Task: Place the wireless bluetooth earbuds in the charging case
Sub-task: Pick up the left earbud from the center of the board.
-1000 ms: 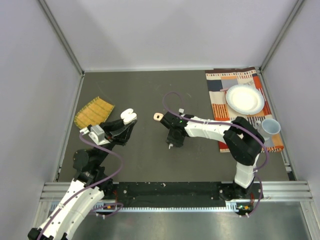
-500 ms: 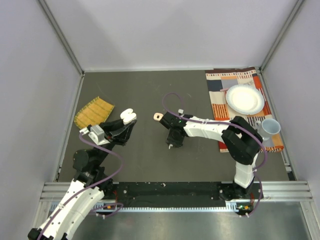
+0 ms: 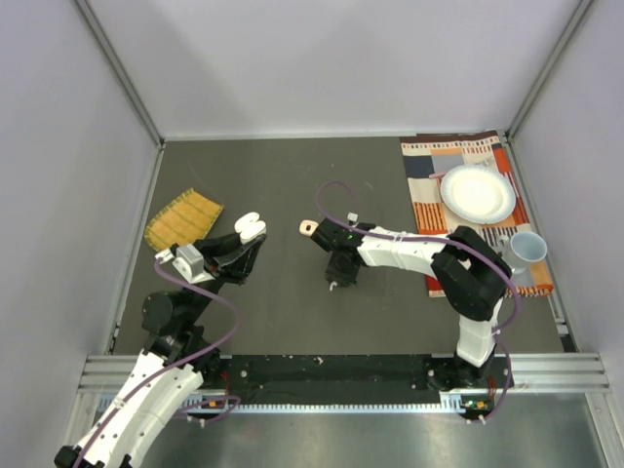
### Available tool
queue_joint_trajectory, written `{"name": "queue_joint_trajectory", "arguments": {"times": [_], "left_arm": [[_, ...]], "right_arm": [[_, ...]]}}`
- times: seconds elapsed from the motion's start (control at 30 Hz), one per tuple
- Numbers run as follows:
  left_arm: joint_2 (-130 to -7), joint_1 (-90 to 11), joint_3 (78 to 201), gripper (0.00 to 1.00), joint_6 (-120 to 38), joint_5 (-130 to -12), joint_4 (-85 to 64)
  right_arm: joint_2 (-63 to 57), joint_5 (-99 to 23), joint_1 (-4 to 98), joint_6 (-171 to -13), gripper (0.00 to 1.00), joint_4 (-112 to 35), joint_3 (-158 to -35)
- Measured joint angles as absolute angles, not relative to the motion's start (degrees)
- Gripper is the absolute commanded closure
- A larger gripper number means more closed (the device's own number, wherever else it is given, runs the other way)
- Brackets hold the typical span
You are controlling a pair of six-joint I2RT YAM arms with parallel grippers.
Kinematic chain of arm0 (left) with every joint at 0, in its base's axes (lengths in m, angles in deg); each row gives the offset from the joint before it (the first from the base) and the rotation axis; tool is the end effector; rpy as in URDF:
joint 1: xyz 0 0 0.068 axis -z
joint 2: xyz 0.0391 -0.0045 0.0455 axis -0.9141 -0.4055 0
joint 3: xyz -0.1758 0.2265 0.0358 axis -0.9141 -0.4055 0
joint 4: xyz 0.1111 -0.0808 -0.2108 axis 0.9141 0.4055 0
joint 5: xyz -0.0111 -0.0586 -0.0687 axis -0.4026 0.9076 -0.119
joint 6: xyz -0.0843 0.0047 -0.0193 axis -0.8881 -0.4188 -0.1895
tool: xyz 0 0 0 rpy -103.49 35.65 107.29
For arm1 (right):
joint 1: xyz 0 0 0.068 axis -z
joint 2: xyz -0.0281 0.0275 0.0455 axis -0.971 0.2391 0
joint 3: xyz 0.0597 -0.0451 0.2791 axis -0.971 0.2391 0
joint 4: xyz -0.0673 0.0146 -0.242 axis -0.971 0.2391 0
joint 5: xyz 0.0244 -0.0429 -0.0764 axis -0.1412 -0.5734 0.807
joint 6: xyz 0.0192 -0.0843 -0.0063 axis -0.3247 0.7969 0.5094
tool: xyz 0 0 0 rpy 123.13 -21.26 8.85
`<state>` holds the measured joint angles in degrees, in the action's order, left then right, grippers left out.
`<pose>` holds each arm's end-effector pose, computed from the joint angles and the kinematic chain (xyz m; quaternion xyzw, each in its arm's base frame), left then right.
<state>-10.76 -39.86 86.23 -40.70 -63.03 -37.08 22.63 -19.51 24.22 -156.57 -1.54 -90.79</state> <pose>0.0945 -0.0701 0.3353 0.1840 0.4799 -0.3409 0.7872 0.2363 0.2784 0.1471 0.1776 0.9699 0.0764 0.1481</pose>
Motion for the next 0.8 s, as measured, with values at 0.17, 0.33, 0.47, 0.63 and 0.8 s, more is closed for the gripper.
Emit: {"name": "queue_joint_trajectory", "arguments": {"times": [0.17,0.33,0.47,0.63,0.8], "left_arm": [[-10.8,-39.9,86.2,1.00,-40.7,-63.0,-36.9],[-10.8,-39.9,86.2,1.00,-40.7,-63.0,-36.9],[-10.8,-39.9,86.2,1.00,-40.7,-63.0,-36.9],[-11.0,-39.9,86.2,1.00,-40.7,-63.0,-36.9],[-11.0,-39.9,86.2,1.00,-40.7,-63.0,-36.9]], "right_arm": [[22.8,-19.4,24.2,-156.3,0.72,-1.6,-91.1],[22.9,-19.3,24.2,-156.0,0.71,-1.6,-91.2],[22.9,-19.3,24.2,-156.0,0.71,-1.6,-91.2],[23.1,-18.9,24.2,-156.1,0.70,-1.6,-91.5],[23.1,-18.7,24.2,-156.2,0.69,-1.7,-91.5]]}}
